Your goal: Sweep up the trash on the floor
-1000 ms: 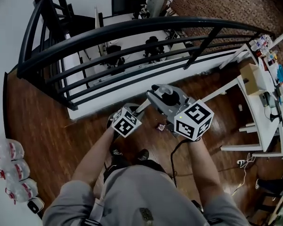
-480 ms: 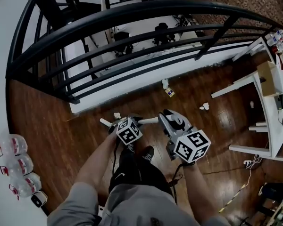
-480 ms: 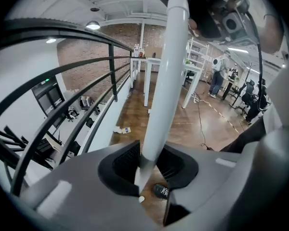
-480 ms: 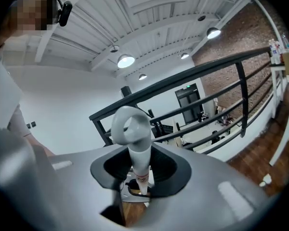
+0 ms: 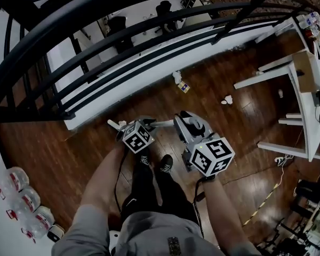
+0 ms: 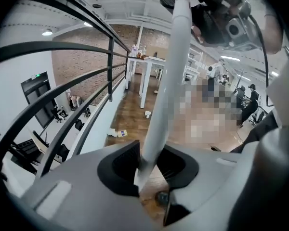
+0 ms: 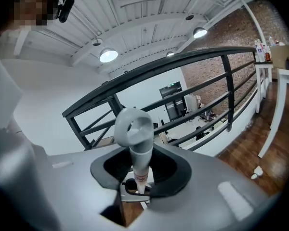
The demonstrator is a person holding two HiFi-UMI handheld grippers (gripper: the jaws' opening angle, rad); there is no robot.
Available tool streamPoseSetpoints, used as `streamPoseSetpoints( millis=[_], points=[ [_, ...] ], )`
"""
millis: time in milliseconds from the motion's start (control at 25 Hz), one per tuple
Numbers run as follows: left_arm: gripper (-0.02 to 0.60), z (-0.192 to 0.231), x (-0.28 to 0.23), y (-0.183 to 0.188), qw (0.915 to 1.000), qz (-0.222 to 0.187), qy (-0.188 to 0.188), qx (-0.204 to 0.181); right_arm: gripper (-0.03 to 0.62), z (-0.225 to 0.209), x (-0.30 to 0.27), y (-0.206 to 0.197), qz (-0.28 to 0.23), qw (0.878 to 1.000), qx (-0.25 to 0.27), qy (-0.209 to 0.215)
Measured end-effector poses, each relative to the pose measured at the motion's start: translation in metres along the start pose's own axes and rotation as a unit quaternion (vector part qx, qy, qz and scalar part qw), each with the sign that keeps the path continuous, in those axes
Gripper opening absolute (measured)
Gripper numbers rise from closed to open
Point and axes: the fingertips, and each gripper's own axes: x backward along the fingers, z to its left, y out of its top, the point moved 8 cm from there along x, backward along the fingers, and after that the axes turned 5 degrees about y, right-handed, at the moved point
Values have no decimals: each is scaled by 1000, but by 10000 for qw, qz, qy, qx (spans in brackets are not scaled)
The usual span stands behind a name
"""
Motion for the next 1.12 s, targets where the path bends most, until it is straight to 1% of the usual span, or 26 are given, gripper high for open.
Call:
streamPoseSetpoints(
  millis=[200,320,440,560,680,840,1000,1120],
  points=[
    [97,1,-29,29,9995,-116,-292,-65,91,-33,12,11,-101,9994,108,-323],
    [98,-4,-56,51,9990,-115,-417,-148,91,-61,27,15,-123,9985,181,-511],
    [98,-15,-83,77,9984,-82,-501,-251,91,-94,49,18,-207,9976,124,-642],
    [98,-27,-110,108,9982,-130,-482,-341,91,-127,73,25,-298,9966,127,-755],
    [98,-37,-145,148,9977,-225,-467,-441,91,-167,99,38,-414,9949,159,-902],
    [98,-51,-192,205,9952,-298,-614,-697,91,-220,136,55,-619,9906,112,-1212],
    [98,-72,-224,242,9919,-384,-723,-976,91,-251,173,58,-768,9857,115,-1493],
    [98,-90,-241,263,9896,-363,-789,-1146,91,-266,199,58,-866,9827,77,-1634]
  ],
)
